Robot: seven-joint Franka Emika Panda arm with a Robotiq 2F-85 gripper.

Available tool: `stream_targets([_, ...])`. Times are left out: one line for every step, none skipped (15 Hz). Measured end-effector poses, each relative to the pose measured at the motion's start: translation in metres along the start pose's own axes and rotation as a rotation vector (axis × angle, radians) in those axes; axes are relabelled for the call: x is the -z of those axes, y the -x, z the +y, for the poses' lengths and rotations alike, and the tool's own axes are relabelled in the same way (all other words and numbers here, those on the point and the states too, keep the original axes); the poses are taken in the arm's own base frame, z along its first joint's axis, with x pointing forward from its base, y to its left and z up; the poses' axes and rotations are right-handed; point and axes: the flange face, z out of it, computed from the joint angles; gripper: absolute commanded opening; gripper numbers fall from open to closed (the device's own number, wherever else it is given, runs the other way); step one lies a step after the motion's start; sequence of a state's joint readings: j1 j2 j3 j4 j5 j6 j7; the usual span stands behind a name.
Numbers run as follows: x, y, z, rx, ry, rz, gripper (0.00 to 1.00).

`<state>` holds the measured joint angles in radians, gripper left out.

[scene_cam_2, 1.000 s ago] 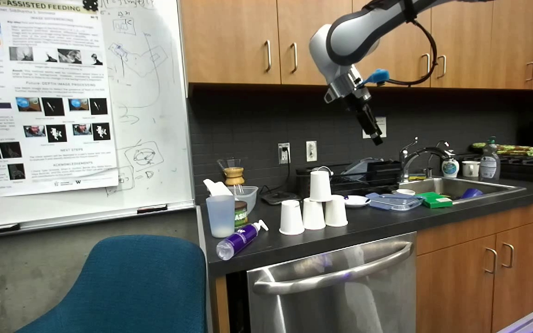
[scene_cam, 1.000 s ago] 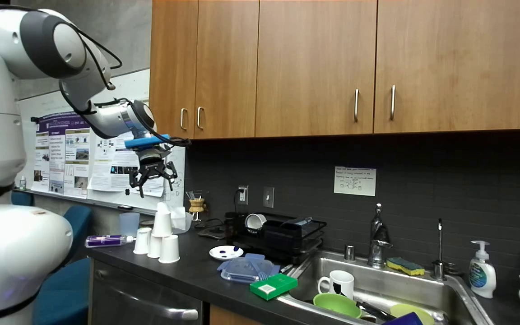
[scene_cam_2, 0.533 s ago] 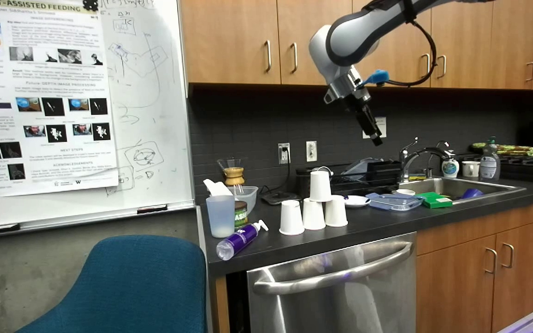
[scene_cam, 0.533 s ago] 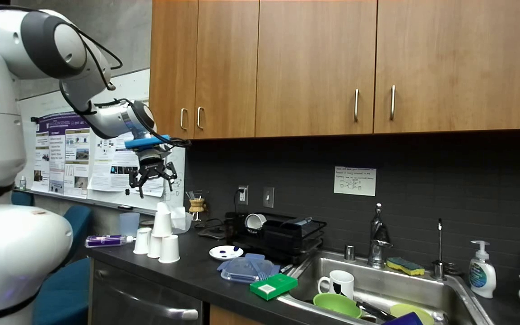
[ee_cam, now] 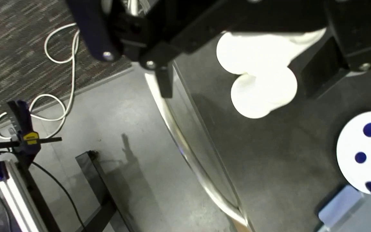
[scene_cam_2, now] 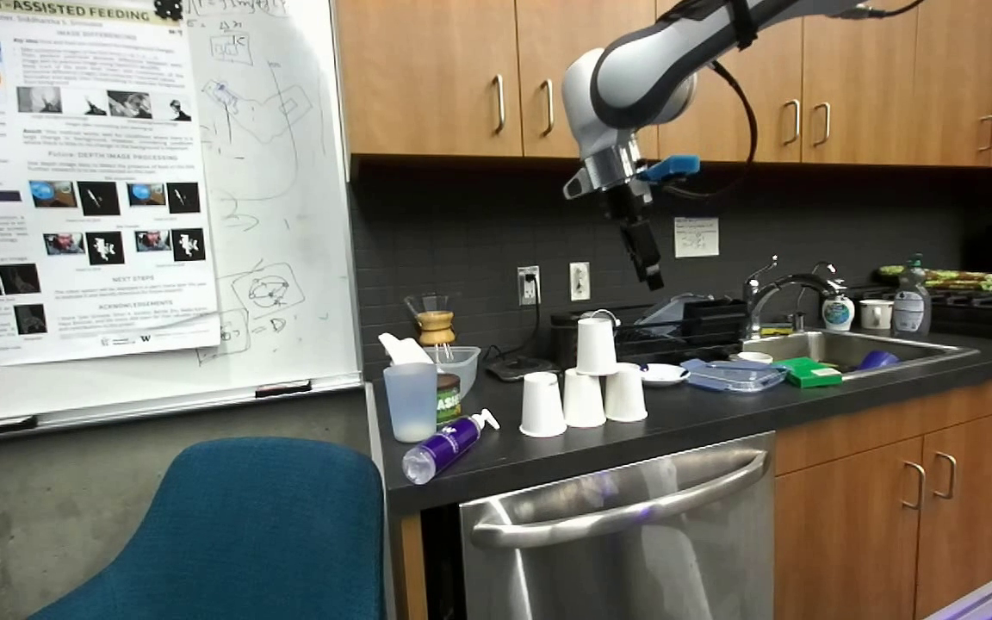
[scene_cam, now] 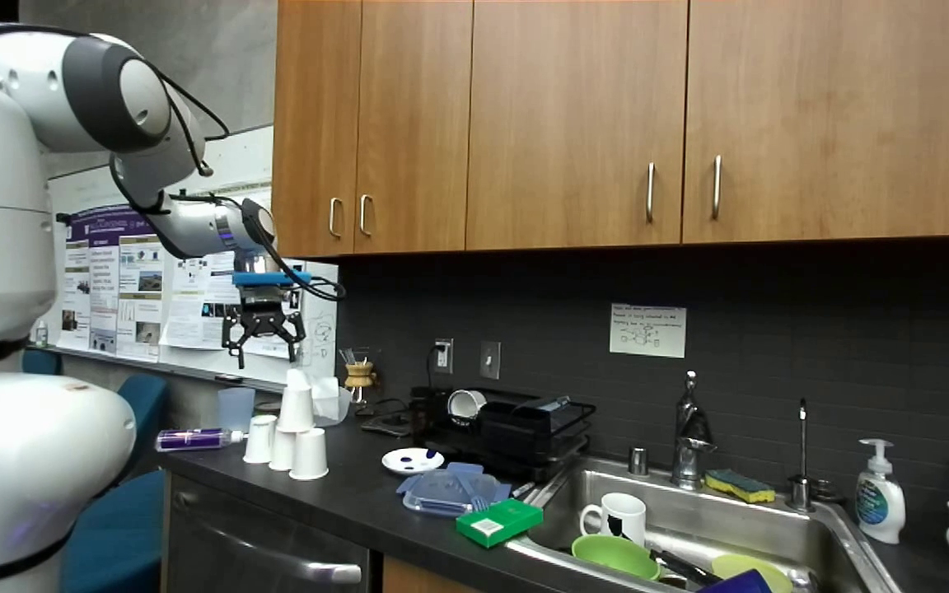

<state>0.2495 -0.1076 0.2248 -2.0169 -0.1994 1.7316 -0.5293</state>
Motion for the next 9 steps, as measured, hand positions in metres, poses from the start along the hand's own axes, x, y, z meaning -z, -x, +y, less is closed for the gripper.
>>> stream_targets([0.003,-0.008,-0.006,0.045,0.001,0.03,1.0])
stream_targets([0.005,-0.016,-0.012,0.091,0.0,0.06,1.0])
stream_targets([0.008,-0.022,-0.018,0.138,0.0,0.087,1.0])
stream_targets([0.011,-0.028,-0.024,0.186,-0.001,0.114,1.0])
stream_targets([0.014,-0.033,-0.028,0.234,-0.002,0.14,1.0])
stream_targets([0.016,-0.036,-0.032,0.283,-0.004,0.163,1.0])
stream_targets([0.017,-0.039,-0.035,0.332,-0.006,0.185,1.0])
stream_targets([0.019,-0.042,-0.036,0.38,-0.008,0.207,1.0])
stream_targets([0.02,-0.044,-0.037,0.43,-0.011,0.228,1.0])
